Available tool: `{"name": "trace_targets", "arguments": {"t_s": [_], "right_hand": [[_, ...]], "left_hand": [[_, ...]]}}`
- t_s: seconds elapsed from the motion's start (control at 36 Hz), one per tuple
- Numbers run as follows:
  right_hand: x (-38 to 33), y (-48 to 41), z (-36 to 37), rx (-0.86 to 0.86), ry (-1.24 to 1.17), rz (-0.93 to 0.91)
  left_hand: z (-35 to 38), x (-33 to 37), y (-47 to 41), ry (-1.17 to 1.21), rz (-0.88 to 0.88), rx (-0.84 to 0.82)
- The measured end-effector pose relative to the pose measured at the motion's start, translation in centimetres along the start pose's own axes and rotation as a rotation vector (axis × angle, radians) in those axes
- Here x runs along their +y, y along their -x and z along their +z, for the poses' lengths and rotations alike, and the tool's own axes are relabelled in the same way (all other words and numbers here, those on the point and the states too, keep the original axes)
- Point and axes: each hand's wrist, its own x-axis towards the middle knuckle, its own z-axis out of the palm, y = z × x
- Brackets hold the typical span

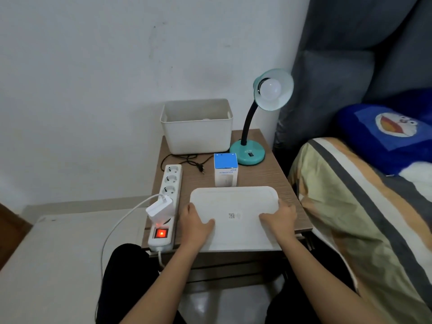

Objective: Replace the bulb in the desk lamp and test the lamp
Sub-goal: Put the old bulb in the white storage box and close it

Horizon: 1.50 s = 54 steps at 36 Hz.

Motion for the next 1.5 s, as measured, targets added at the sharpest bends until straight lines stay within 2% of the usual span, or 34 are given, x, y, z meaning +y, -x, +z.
{"name": "trace_targets", "arguments": {"t_s": [0.19, 0.47, 0.81, 1.0, 1.25, 1.5], "right_hand": [[-3.0, -1.1, -3.7, 0.093, 0.004, -0.099], [-12.1, -2.4, -5.8, 0.097, -0.03, -0.216], [-21.8, -9.3, -0.9, -0.047, -0.102, -0.255], [-25.3, -15.8, 2.9, -0.103, -0.023, -0.262], [-27.2, -22.0, 6.7, -0.135, -0.008, -0.275], [-26.8, -24.6, 8.2, -0.154, -0.061, -0.291]], "left_hand": [[-1.4, 3.5, -0.3, 0.146, 0.058, 0.06], [-8.6, 8.6, -4.0, 0.125, 0.11, 0.2], [-15.2, 11.0, -14.3, 0.105, 0.077, 0.276], [-15.8, 11.0, -21.5, 0.071, 0.053, 0.269], [-15.0, 9.8, -28.5, 0.042, 0.059, 0.182], [-14.2, 9.0, -30.5, 0.097, 0.125, 0.169]]}}
